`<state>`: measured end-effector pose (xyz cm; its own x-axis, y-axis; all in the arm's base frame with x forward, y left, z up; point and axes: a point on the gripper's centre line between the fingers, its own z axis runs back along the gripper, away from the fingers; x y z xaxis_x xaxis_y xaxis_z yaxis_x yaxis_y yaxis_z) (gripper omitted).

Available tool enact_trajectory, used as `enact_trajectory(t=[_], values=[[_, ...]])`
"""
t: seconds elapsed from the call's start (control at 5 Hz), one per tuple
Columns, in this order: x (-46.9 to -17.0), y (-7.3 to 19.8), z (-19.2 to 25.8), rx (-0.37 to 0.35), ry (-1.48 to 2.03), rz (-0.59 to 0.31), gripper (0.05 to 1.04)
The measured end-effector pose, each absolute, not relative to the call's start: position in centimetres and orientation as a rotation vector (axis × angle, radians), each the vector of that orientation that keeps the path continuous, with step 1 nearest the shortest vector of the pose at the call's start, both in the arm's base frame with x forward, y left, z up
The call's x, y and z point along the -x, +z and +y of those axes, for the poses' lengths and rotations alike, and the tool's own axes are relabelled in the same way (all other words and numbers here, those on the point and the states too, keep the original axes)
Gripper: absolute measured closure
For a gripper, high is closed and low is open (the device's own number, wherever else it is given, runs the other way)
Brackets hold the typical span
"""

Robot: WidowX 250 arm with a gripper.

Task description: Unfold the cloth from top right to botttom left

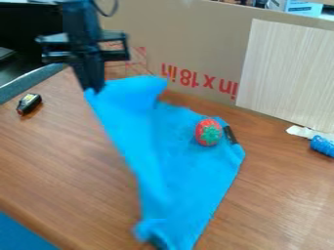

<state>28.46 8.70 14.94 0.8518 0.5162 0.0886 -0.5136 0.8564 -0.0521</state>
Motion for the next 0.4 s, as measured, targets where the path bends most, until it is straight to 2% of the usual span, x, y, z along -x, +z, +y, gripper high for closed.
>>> enact_trajectory(t=[0.4], values=[[-26.1,13.7,14.9,-0.004,0.565,-0.07,1.033]])
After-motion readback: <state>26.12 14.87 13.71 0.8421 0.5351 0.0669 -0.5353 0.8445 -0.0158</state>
